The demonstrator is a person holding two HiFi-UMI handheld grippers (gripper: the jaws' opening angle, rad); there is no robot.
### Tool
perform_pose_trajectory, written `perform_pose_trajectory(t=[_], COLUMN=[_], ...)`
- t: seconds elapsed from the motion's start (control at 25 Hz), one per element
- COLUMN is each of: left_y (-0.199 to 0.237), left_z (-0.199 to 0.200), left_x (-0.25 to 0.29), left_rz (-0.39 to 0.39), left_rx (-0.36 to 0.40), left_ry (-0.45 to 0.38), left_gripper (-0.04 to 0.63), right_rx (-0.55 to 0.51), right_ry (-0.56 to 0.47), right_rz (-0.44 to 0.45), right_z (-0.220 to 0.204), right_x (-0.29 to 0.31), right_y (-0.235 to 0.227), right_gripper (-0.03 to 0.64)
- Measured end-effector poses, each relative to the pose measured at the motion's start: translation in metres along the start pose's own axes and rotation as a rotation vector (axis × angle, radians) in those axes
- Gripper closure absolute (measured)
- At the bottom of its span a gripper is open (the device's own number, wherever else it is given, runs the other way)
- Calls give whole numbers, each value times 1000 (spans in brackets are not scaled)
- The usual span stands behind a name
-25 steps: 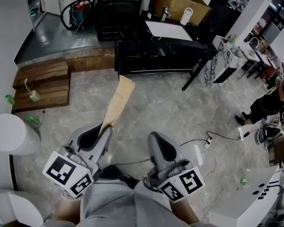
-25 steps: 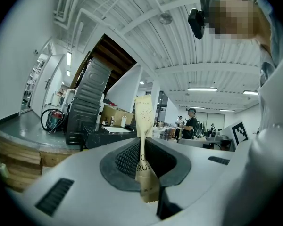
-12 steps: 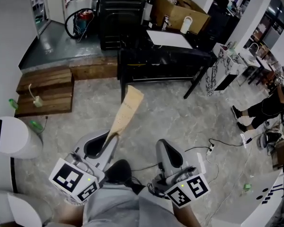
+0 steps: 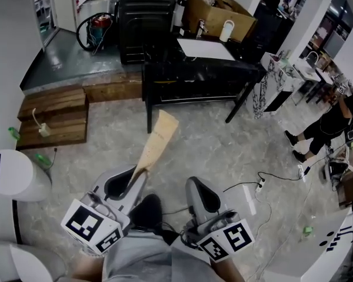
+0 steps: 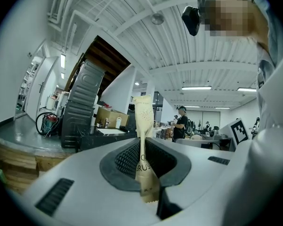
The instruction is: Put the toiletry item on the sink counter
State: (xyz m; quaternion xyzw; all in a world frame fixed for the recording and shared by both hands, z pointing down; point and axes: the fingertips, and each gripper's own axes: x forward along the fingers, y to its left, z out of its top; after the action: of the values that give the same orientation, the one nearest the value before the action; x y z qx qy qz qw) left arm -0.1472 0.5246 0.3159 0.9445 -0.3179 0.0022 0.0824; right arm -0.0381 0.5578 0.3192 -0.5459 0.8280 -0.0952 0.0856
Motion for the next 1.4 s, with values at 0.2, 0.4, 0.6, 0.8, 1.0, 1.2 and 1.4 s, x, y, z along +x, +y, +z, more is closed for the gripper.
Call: perform_pose_trajectory(t=[0.2,0.4,0.6,0.8,1.0,1.2,1.4], left_y=[7,24,51,82,117,156,194], left_z=[0,1,4,12,21,33,44], left_x=[16,34,60,92,122,150,176], left_rz=[-7,-14,-8,-11,-15,-19,-24], left_rx=[-2,-10,-22,-29,-29,-57,-69], left_ry=[-1,3,0,0,4,1,-7], left_gripper=[555,555,555,555,555,555,555], right_rx=[-11,-10,-18,-24,-30,-18,-40], right_ry=[3,19,33,44,56,66,58], right_rz=[1,-8,0,9,13,6,13], right_z=[1,-1,1,6,9,14,26], right_x=[11,31,64,104,150,197,241], right_y=[-11,-25,-41,-60,-80,-99,-111], right_gripper=[618,618,618,618,618,618,618])
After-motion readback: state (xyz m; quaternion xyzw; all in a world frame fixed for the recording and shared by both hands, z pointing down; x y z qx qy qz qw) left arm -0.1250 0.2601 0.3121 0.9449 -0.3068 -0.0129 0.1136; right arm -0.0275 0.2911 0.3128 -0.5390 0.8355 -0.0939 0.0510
